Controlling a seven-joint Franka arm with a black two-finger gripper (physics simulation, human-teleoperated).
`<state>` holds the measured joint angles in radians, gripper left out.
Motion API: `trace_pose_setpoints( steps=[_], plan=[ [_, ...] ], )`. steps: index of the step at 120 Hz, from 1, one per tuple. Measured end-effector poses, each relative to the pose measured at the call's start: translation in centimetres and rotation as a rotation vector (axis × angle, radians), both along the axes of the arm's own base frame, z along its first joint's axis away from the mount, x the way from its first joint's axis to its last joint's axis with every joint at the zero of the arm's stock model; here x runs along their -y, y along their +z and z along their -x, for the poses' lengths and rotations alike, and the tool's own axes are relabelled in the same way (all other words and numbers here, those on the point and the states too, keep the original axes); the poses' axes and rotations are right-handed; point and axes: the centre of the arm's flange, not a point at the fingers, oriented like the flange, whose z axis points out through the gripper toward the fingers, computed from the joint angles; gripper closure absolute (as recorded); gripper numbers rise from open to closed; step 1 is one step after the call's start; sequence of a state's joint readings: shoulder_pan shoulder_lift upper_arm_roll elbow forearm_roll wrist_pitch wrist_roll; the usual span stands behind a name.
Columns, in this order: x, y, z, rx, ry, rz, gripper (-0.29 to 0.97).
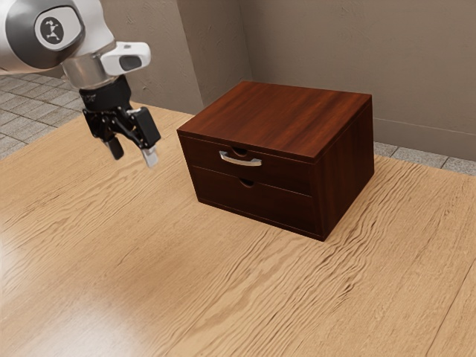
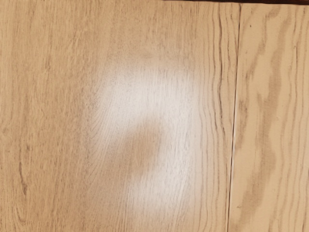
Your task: Pull the drawer handle with one arm to open the drawer
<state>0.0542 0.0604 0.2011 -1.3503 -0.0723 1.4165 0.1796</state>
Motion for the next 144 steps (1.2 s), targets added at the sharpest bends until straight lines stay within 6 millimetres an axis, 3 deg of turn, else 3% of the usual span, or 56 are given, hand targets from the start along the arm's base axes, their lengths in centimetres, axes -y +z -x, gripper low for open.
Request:
trace_pose_setpoints(
  steps=[27, 32, 39, 44, 54, 63, 85, 103, 111, 127, 144],
  plan=[
    [-0.9, 0.3, 0.1, 0.024, -0.003, 0.016, 0.0],
    [-0.5, 2.9, 0.8, 0.077, -0.016, 0.006, 0.0],
    [0.2, 9.6, 3.0, 0.216, -0.054, -0.03, 0.0],
    [0.6, 12.8, 4.2, 0.292, -0.103, -0.056, 0.0],
    [1.2, 16.1, 5.8, 0.386, -0.243, -0.106, 0.0],
    [1.7, 17.2, 6.3, 0.427, -0.405, -0.148, 0.0],
    [4.0, 14.2, 3.4, 0.405, -0.774, -0.153, 0.0],
    [5.3, 9.0, -1.6, 0.35, -0.969, -0.127, 0.0],
    [5.3, 6.9, -3.2, 0.342, -1.031, -0.128, 0.0],
    [4.7, 5.5, -4.7, 0.371, -1.133, -0.162, 0.0],
    [4.4, 1.5, -7.1, 0.37, -1.226, -0.161, 0.01]
  ],
)
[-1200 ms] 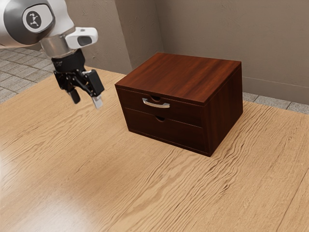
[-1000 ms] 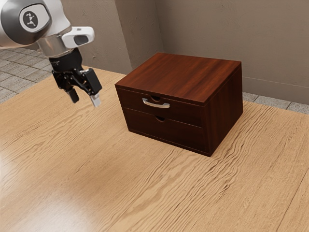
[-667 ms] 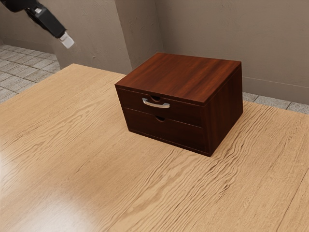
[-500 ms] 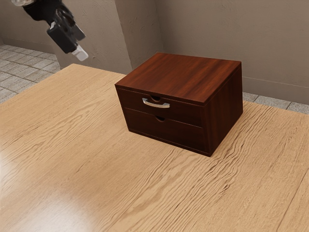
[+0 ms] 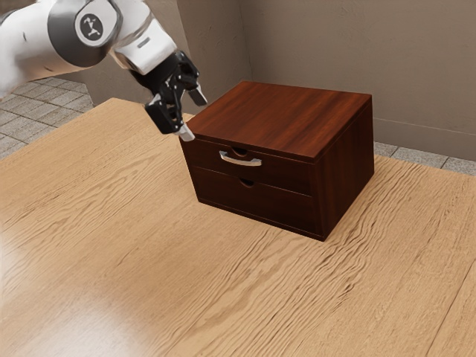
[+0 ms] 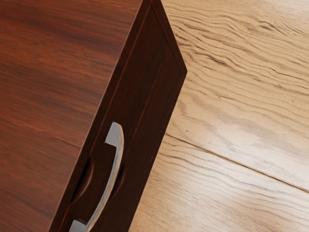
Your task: Pull the drawer handle with one arm to open the drawer
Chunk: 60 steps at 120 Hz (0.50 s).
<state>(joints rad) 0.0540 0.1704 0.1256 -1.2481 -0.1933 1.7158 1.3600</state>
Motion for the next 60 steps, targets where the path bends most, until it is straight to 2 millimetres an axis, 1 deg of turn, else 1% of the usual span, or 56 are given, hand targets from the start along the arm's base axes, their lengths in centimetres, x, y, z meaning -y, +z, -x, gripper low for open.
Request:
trace_pose_setpoints(
  steps=[10, 18, 28, 39, 47, 50, 60],
  plan=[
    [-0.2, -2.3, -0.9, 0.004, -0.044, -0.018, 0.03],
    [0.0, -3.8, -1.7, 0.011, -0.083, -0.041, 0.06],
    [0.1, -5.1, -2.2, 0.025, -0.123, -0.067, 0.08],
    [0.0, -6.1, -2.7, 0.04, -0.159, -0.089, 0.12],
    [0.2, -7.4, -2.6, 0.043, -0.183, -0.098, 0.14],
    [0.3, -7.7, -2.3, 0.046, -0.192, -0.1, 0.15],
    [0.8, -7.6, -0.7, 0.081, -0.216, -0.112, 0.18]
  ],
)
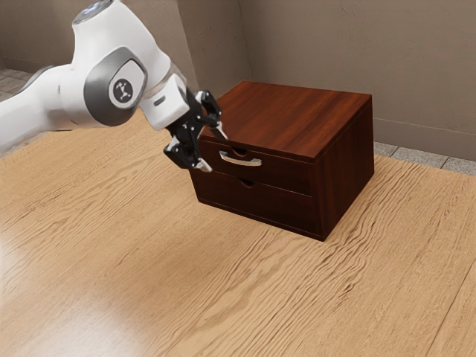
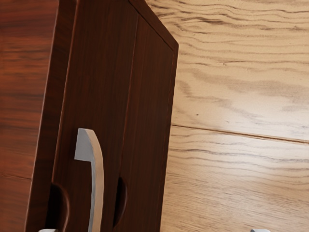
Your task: Pull the drawer handle with one arm to open the drawer
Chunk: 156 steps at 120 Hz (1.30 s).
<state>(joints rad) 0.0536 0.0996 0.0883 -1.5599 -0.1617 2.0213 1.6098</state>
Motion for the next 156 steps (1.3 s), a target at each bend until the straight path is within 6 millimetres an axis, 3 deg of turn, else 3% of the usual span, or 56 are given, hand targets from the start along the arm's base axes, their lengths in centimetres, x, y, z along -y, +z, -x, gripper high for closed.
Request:
trace_pose_setpoints(
  steps=[11, 41, 83, 122, 156],
  plan=[
    [0.1, 0.2, 0.2, 0.038, -0.018, -0.01, 0.21],
    [0.0, -1.8, -1.3, 0.072, -0.033, -0.002, 0.26],
    [-0.6, -2.0, -1.6, 0.086, -0.037, -0.109, 0.27],
    [-0.2, -4.4, -2.9, 0.065, -0.008, -0.064, 0.31],
    [-0.2, -5.3, -3.4, 0.06, 0.008, -0.054, 0.36]
  ],
)
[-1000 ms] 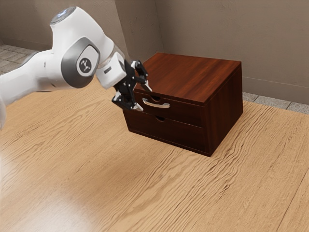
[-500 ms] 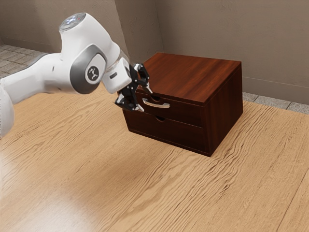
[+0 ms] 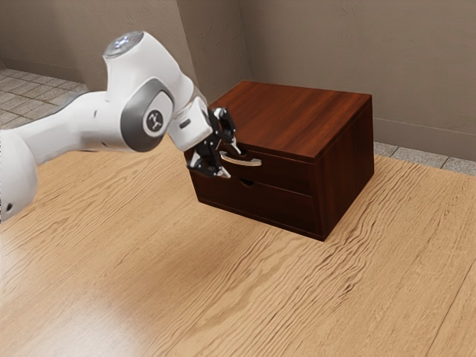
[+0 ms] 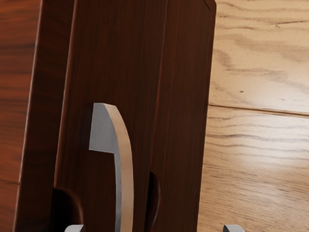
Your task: Pull the drawer handle with one arm to open the drawer
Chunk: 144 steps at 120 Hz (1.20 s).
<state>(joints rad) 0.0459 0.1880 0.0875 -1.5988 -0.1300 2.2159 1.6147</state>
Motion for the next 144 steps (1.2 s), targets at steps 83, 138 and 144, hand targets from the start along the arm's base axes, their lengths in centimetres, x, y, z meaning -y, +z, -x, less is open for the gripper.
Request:
trace_pose_setpoints(
  steps=[83, 138, 144],
  plan=[
    [0.0, -0.6, -0.2, -0.005, 0.016, 0.006, 0.58],
    [0.0, -0.7, 0.7, -0.013, 0.02, 0.01, 0.63],
    [0.0, -0.7, 1.0, -0.016, 0.02, 0.011, 0.63]
  ],
)
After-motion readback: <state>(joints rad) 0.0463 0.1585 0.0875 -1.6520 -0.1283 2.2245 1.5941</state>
